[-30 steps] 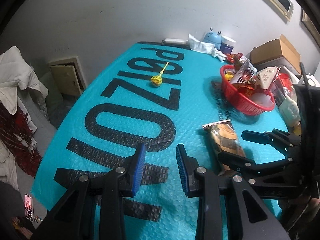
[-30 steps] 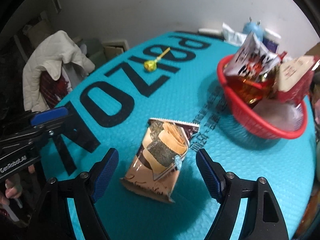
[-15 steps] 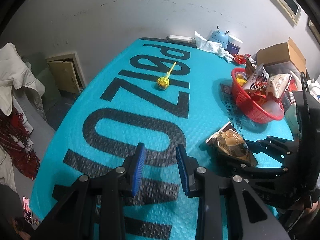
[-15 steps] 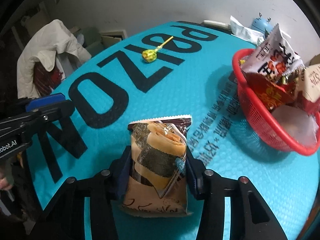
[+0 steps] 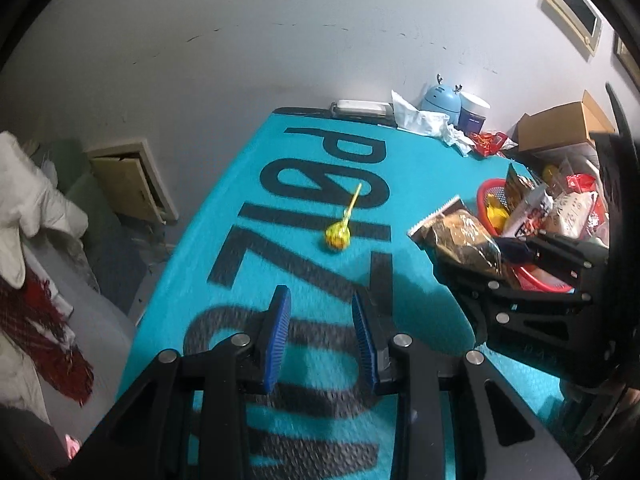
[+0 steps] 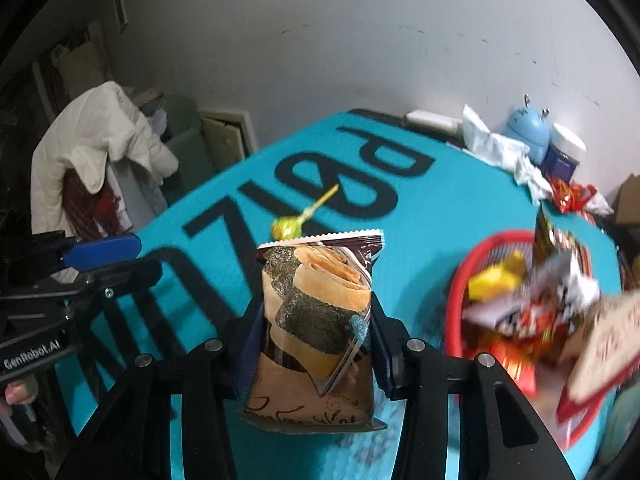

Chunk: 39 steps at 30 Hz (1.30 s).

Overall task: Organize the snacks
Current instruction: 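Lift the brown packet with the right gripper while the left grasps the yellow lollipop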

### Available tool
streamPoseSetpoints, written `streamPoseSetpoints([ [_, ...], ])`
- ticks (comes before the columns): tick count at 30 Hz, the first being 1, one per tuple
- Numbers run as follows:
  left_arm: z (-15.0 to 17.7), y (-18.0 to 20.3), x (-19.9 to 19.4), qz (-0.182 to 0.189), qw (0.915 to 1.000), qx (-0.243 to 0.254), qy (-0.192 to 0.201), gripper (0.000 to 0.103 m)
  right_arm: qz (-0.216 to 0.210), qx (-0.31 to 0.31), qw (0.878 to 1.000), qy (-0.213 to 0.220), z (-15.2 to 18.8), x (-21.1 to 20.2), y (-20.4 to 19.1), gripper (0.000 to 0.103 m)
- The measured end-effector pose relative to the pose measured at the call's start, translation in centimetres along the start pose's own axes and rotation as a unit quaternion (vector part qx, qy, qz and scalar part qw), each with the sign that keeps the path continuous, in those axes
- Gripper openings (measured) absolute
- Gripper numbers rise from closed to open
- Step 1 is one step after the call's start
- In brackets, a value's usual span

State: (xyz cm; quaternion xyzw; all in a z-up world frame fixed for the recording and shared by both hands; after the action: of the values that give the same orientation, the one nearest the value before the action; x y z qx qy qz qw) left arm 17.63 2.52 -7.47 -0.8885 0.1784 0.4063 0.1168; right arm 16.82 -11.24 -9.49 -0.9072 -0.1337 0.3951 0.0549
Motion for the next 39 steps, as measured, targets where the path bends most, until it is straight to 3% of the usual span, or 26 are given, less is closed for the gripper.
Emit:
streamPoseSetpoints([
  [10, -2.9, -0.3, 5.4, 0.035, 0.9989, 0.022, -0.024, 0.031, 0.015, 0.002, 1.000, 0.010, -3.9, 2.4, 1.8, 0.046],
  [17, -3.6, 0.4, 8.6, 0.066, 0.9963, 0.033, -0.043, 0.031, 0.021, -0.002, 1.000, 0.002, -4.5, 4.0, 2.6, 0.046],
  [28, -3.2, 1.2, 12.7, 0.077, 0.9916, 0.051, -0.090, 0.031, 0.016, -0.001, 1.000, -0.006, -4.6, 5.2, 3.0, 0.046],
  [31, -3.4, 1.4, 12.3, 0.078, 0.9935, 0.055, -0.062, 0.030, 0.018, -0.003, 1.000, -0.008, -4.5, 5.3, 3.0, 0.046],
  [33, -3.7, 1.4, 11.7, 0.065, 0.9945, 0.070, -0.043, 0.024, 0.018, -0.003, 1.000, -0.010, -4.4, 5.4, 3.0, 0.046],
  [39, -4.1, 1.6, 10.6, 0.072, 0.9945, 0.069, -0.031, 0.024, 0.013, 0.002, 1.000, -0.012, -4.2, 5.1, 2.9, 0.046],
])
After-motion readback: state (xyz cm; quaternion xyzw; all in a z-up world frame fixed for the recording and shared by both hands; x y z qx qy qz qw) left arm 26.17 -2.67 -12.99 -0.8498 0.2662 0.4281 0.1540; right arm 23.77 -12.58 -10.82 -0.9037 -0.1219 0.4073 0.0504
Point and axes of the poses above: each gripper's, at about its wrist camera, not at the fingertips, and x roughly the way its jaws point, y to its right, z to its underside, the point moved 7 cm from there along x, roughly the way its jaws point, and after that the axes turned 11 degrees about x, right-handed, at the moved point
